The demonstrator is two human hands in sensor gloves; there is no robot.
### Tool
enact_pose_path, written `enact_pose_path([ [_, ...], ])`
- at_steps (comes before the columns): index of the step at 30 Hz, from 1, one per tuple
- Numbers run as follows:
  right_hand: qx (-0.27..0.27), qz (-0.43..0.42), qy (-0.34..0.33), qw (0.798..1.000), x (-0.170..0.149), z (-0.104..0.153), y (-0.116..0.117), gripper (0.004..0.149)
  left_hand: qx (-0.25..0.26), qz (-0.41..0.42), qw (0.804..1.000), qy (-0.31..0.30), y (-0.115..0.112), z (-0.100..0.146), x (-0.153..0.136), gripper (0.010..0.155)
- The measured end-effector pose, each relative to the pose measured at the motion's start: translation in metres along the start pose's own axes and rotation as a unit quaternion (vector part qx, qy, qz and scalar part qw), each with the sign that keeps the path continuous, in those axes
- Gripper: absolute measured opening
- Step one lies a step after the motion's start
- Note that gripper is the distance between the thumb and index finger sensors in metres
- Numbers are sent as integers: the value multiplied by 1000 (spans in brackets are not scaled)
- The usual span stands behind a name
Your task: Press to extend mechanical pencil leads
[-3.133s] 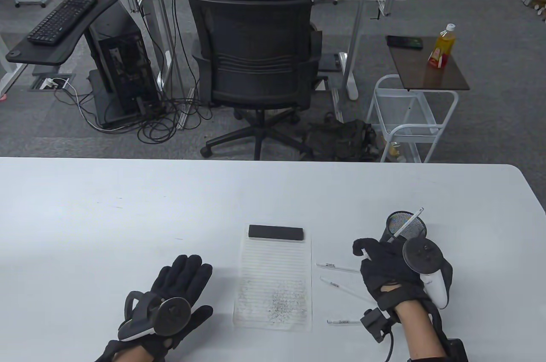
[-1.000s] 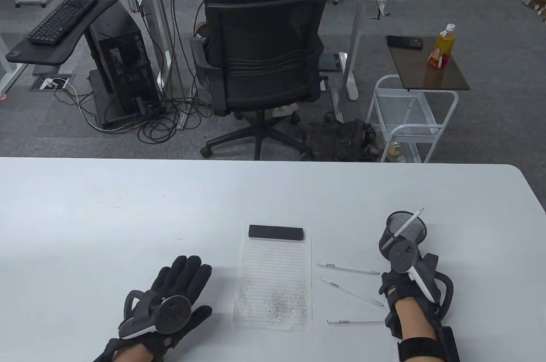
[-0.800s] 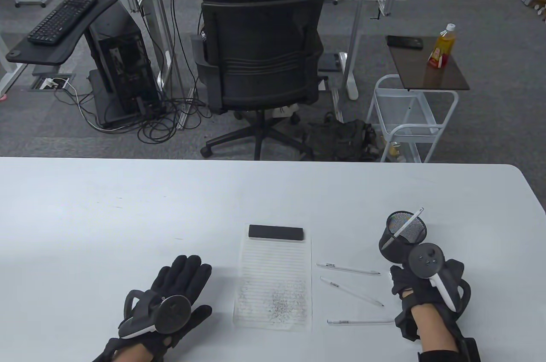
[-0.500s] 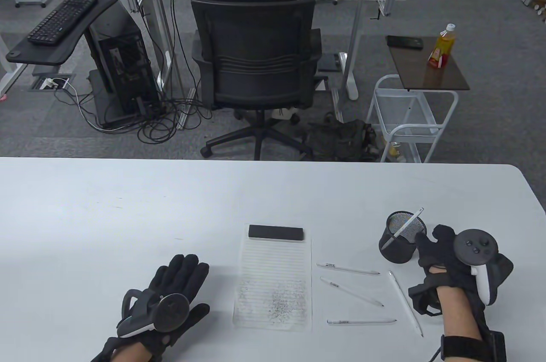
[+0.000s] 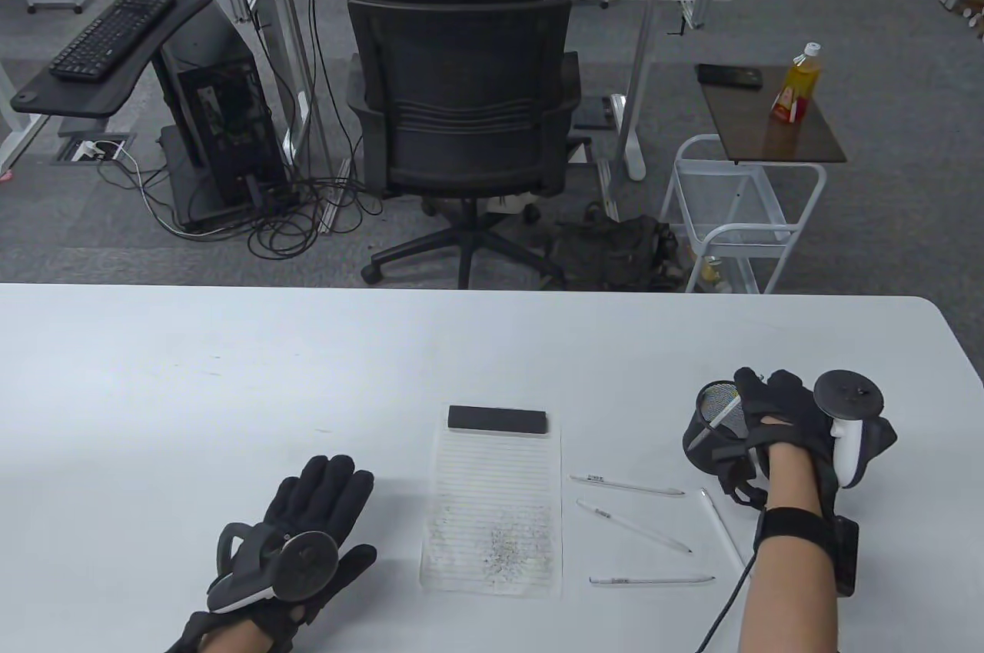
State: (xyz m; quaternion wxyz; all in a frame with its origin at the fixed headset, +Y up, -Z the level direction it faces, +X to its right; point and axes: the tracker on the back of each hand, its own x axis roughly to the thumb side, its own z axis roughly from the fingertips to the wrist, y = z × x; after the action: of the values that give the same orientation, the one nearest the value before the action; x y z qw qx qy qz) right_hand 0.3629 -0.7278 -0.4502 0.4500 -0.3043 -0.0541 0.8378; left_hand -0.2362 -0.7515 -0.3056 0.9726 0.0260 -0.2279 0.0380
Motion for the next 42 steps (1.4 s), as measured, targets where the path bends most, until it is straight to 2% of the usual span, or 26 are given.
enact_pose_path([
  [7, 1, 5, 22, 1000, -7, -7, 5, 67, 0, -6, 1000, 14, 0, 1, -6, 86],
  [17, 1, -25, -3, 1000, -6, -9, 5, 46, -6, -4, 1000, 26, -2, 2, -11, 86],
  [21, 4, -97, -22, 995, -5, -5, -3, 41, -9, -4, 1000, 25, -2, 2, -10, 86],
  [27, -9, -153, -90, 984, 11, 10, -26, 46, -11, 0, 1000, 22, -3, 2, -9, 86],
  [30, -10, -192, -136, 972, 24, 24, -41, 46, -13, 4, 1000, 19, -4, 1, -9, 86],
  [31, 7, -204, -156, 966, 27, 27, -43, 47, -15, 5, 1000, 18, -4, 1, -8, 86],
  [32, 56, -229, -181, 955, 32, 31, -45, 49, -14, 6, 1000, 16, -5, 1, -7, 86],
  [33, 90, -243, -177, 949, 36, 38, -46, 49, -14, 7, 1000, 13, -4, 1, -7, 86],
  [35, 104, -260, -210, 937, 43, 53, -47, 49, -11, 8, 1000, 9, -4, 2, -5, 86],
  [37, 103, -292, -226, 924, 49, 68, -42, 48, -7, 10, 1000, 5, -2, 2, -3, 86],
  [41, 168, -360, -245, 884, 53, 97, -19, 46, -5, 11, 1000, -3, -1, 2, 1, 86],
  [42, 179, -397, -239, 868, 53, 105, -8, 45, -4, 11, 1000, -5, -1, 2, 2, 86],
])
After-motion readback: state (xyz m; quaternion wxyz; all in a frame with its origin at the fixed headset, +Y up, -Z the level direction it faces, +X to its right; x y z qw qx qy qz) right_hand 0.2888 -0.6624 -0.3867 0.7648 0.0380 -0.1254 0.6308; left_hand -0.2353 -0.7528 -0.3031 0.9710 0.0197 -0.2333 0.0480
